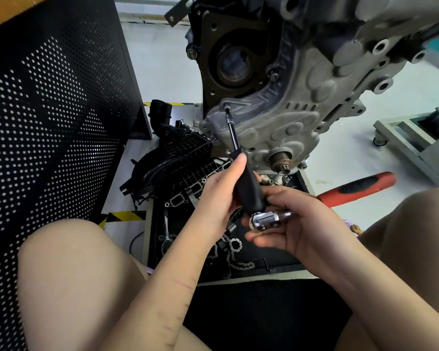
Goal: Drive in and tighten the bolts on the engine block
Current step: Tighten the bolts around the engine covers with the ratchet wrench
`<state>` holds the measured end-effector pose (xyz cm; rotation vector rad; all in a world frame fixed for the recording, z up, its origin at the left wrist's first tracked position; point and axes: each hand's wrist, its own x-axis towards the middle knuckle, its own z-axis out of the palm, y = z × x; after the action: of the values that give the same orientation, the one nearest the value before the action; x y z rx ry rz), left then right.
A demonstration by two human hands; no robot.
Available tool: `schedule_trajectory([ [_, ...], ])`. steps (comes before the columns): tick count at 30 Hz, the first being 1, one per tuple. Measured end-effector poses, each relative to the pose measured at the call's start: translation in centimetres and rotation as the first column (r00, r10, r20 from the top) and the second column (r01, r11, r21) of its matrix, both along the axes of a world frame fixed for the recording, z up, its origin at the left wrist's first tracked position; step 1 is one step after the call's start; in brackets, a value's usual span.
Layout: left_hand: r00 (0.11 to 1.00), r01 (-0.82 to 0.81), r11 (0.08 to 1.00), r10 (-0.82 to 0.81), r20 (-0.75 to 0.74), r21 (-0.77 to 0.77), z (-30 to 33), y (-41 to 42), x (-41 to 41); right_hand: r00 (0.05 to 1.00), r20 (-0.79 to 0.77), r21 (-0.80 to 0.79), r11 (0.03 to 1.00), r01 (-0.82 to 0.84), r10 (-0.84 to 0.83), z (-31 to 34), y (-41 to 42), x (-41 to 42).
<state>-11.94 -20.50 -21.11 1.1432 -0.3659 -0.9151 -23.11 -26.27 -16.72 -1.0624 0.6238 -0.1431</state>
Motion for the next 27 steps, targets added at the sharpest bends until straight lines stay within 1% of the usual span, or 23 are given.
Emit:
schedule_trajectory([
  [2, 0.999, -0.042, 0.999, 0.042, -0.003, 0.023, -0.1, -0.1, 0.0, 1.0, -0.022, -0.072, 0.997, 0.019, -0.021, -0.1, 0.1, 0.1],
  [4, 0.996, -0.071, 0.995, 0.067, 0.055, 0.068, -0.5, -0.2, -0.1, 0.997, -0.059, -0.201, 0.979, 0.046, -0.059, -0.3, 0.2, 0.2],
  [7, 0.978, -0.152, 0.981, 0.132, 0.158, 0.121, -0.9, -0.4, -0.4, 0.989, -0.119, -0.465, 0.885, 0.022, -0.087, -0.7, 0.5, 0.4],
  [8, 0.971, -0.177, 0.976, 0.152, 0.184, 0.129, -1.0, -0.3, -0.4, 0.987, -0.134, -0.526, 0.85, 0.003, -0.086, -0.8, 0.6, 0.5],
  [9, 0.963, -0.199, 0.972, 0.17, 0.21, 0.127, -1.2, -0.4, -0.5, 0.986, -0.14, -0.556, 0.831, -0.005, -0.088, -0.9, 0.7, 0.6],
  [11, 0.944, -0.228, 0.967, 0.19, 0.268, 0.117, -1.3, -0.4, -0.6, 0.984, -0.147, -0.557, 0.83, 0.0, -0.099, -0.8, 0.7, 0.6],
  [13, 0.94, -0.232, 0.967, 0.195, 0.281, 0.106, -1.2, -0.4, -0.7, 0.982, -0.157, -0.511, 0.86, 0.006, -0.1, -0.6, 0.6, 0.5],
  [15, 0.954, -0.208, 0.973, 0.18, 0.239, 0.096, -1.0, -0.3, -0.6, 0.983, -0.149, -0.392, 0.919, 0.038, -0.104, -0.4, 0.3, 0.4],
  [18, 0.992, -0.086, 0.994, 0.078, 0.098, 0.074, -0.5, -0.2, -0.5, 0.99, -0.127, -0.088, 0.995, 0.051, -0.062, -0.2, 0.1, 0.2],
  [20, 1.0, 0.023, 1.0, -0.024, 0.003, 0.018, -0.1, -0.1, -0.6, 0.993, -0.122, 0.151, 0.988, 0.022, -0.003, 0.0, 0.0, 0.2],
  [21, 0.998, 0.055, 0.998, -0.055, -0.035, -0.01, 0.0, -0.1, -0.7, 0.993, -0.115, 0.249, 0.968, 0.024, 0.005, 0.1, 0.0, 0.2],
  [22, 0.996, 0.066, 0.997, -0.068, -0.062, -0.028, 0.1, -0.1, -0.7, 0.994, -0.105, 0.312, 0.949, 0.037, -0.004, 0.1, -0.1, 0.2],
  [24, 0.995, 0.063, 0.997, -0.066, -0.075, -0.033, 0.1, -0.1, -0.6, 0.995, -0.095, 0.357, 0.932, 0.056, -0.024, 0.1, -0.2, 0.2],
  [27, 0.997, 0.045, 0.999, -0.046, -0.062, -0.026, 0.0, 0.0, -0.5, 0.995, -0.094, 0.33, 0.943, 0.042, -0.011, 0.2, -0.2, 0.2],
])
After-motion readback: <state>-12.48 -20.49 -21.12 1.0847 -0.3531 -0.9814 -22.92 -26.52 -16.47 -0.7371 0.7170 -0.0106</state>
